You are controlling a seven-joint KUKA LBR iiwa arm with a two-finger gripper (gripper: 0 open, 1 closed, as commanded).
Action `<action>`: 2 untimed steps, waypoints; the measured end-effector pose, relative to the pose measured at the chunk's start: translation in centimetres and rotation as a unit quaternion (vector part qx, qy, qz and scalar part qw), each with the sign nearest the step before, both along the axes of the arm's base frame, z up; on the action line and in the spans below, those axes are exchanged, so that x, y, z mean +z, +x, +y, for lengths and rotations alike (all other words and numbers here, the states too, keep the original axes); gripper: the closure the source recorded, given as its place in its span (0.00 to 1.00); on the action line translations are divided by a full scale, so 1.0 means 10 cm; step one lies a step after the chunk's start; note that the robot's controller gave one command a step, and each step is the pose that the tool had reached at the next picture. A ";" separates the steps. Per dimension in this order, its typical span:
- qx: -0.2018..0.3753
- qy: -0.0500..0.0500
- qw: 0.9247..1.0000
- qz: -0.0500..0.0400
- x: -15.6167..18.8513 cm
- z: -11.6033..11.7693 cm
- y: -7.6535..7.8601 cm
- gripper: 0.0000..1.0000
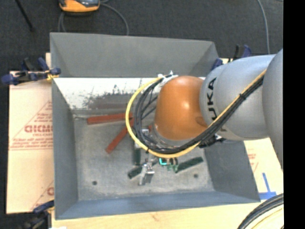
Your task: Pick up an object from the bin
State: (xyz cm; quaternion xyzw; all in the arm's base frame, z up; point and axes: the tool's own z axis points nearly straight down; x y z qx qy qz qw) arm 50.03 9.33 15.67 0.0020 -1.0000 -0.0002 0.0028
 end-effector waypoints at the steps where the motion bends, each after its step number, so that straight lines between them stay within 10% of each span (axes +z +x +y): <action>1: -0.001 0.000 1.000 -0.004 0.04 0.00 0.02 0.00; 2: 0.050 0.000 0.999 -0.006 -0.39 -0.18 0.18 0.00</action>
Offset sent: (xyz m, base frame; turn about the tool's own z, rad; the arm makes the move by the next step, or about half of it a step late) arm 0.0317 -0.0360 -0.0867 -0.2020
